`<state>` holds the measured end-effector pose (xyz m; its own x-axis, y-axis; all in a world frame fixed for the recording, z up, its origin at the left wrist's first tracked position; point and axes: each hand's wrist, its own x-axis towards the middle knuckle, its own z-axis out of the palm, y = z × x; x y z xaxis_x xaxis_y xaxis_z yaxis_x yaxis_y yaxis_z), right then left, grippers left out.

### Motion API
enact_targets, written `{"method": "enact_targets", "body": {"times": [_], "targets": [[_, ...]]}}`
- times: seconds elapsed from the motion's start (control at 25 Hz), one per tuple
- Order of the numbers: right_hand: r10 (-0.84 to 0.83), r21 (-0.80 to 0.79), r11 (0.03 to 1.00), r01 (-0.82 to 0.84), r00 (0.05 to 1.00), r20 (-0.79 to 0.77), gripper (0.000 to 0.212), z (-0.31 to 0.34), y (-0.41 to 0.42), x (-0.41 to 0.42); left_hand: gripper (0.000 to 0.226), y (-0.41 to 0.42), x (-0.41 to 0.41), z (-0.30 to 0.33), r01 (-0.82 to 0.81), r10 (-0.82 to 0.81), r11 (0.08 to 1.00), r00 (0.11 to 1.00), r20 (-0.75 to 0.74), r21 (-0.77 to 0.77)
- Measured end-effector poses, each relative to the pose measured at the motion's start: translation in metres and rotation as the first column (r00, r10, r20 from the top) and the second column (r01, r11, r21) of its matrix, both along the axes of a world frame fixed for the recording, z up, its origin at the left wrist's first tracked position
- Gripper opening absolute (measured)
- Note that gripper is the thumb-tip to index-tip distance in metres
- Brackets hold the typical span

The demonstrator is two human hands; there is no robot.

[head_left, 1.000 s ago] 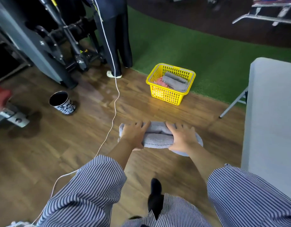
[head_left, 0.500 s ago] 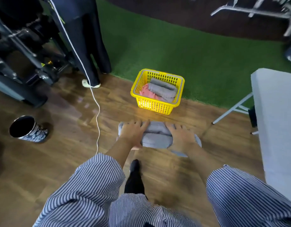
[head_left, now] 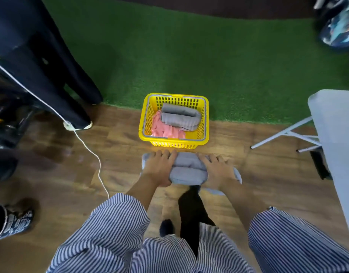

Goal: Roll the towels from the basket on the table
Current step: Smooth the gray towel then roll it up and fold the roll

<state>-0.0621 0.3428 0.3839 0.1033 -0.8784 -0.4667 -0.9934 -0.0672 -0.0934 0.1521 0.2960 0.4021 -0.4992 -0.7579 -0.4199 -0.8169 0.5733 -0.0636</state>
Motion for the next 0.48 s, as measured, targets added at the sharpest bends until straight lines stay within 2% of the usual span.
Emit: {"method": "enact_targets", "body": {"times": [0.24, 0.36, 0.48], "targets": [[0.011, 0.047, 0.999, -0.012, 1.0, 0.012, 0.105, -0.037, -0.135, -0.032, 0.097, -0.13, -0.03, -0.041, -0.051, 0.053, 0.997, 0.998, -0.036, 0.066], [-0.041, 0.038, 0.999, 0.039, 0.999, 0.035, 0.097, -0.061, -0.199, -0.042, 0.104, -0.198, -0.036, -0.074, -0.037, 0.038, 0.999, 0.994, -0.103, 0.009], [-0.095, 0.02, 0.995, 0.094, 0.992, 0.084, 0.101, -0.108, -0.274, -0.049, 0.103, -0.28, -0.039, -0.12, -0.031, 0.027, 0.999, 0.989, -0.143, -0.026]]}}
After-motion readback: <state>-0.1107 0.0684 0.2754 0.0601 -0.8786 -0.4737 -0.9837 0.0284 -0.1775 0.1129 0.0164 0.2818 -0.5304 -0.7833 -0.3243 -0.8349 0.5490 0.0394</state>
